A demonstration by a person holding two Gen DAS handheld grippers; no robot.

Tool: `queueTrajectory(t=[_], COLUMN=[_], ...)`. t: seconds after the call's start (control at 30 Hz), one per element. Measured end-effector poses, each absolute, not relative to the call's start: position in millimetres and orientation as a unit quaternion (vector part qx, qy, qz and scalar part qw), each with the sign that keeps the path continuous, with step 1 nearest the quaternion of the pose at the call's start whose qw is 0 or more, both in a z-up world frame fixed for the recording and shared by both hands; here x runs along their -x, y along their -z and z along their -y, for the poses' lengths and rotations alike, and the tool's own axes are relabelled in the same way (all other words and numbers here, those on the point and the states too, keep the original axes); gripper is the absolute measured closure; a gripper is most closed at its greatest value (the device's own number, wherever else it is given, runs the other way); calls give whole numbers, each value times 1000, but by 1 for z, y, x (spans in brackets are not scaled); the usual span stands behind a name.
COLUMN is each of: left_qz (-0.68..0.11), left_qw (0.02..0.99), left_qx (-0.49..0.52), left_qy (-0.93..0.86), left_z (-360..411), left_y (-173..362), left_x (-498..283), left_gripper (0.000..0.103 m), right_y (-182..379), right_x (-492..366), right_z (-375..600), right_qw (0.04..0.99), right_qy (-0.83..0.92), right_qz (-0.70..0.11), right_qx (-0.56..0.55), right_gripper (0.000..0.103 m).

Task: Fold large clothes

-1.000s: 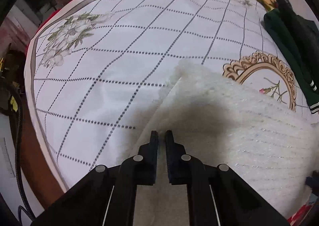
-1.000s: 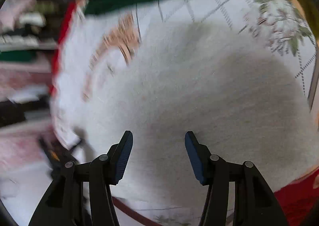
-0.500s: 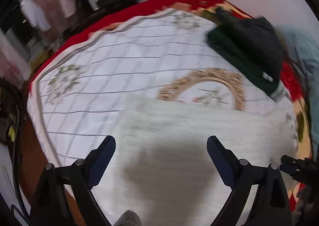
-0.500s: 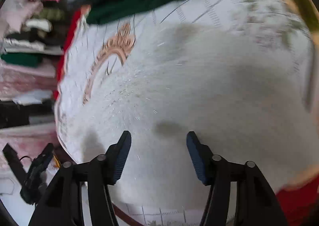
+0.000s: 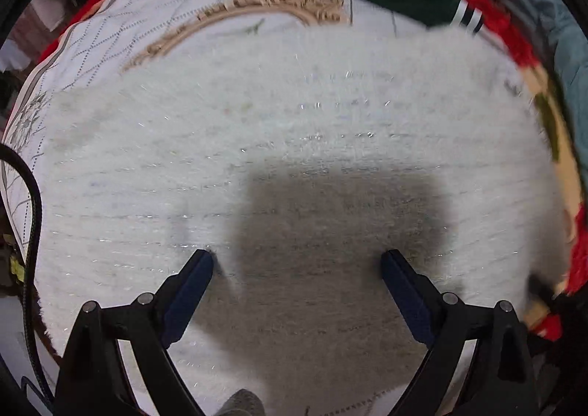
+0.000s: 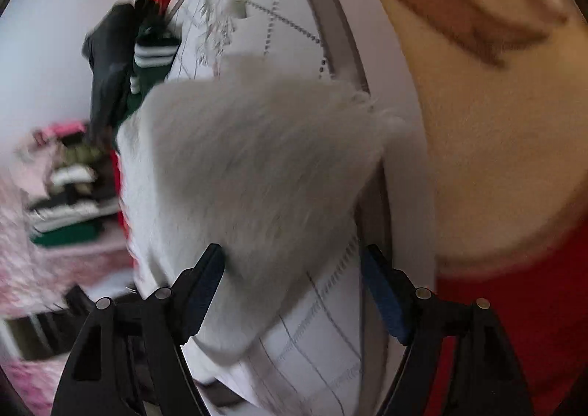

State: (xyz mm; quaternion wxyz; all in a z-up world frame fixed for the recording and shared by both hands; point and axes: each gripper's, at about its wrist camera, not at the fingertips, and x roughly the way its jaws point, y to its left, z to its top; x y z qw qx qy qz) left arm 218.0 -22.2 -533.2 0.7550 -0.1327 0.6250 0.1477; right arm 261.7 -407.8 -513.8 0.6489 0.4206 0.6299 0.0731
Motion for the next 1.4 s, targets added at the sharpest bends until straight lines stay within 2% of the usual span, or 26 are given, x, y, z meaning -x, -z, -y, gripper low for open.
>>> queueTrajectory(t=[0.1,0.23,0.5,0.57,0.6,0.63,0.73,0.83,1.03,1.2,1.3,1.4], left_qz=[-625,-626,-623,-621,-620,-619,-617,-616,-596,-573,-563,-530], left_qw=[756,758,760,761,761,761,762,762,776,786,783,785], left_qx=[122,105,110,112,113,114,119,131,166,224,255,306], left_qy=[-150,-148,-152,-153,-154,-155,-156,-153,-123,-64,-64,-95], left_z=[22,25,28,27,27,26,23,19,6,3,-16,-56], left_y=[535,532,533,534,534,535,536,539,546,548,526,490], left_x=[-221,-225,-232,-234,-235,-236,-242,-246,-267,-303,-298,-254], left_gripper=[3,3,1,1,1,1,1,0,0,0,0,0], right_y=[529,530,534,535,535,535,526,500,435,373,344,314], right_x=[-278,-295,-328,-335,-339,-342,-349,-352,-355,-372,-370,-354], right_z=[405,399,373,369,366,363,354,345,316,287,271,237], right_qw=[657,663,658,661,661,659,667,682,721,774,792,799], right_qy=[-102,-121,-138,-138,-138,-137,-136,-147,-178,-192,-205,-240], right_qz=[-591,-566,-567,-564,-563,-563,-556,-545,-531,-511,-504,-503], right_qx=[-457,-474,-476,-476,-476,-479,-477,-465,-408,-321,-277,-227], right_gripper=[22,23,24,31,44,54,67,71,74,76,76,77])
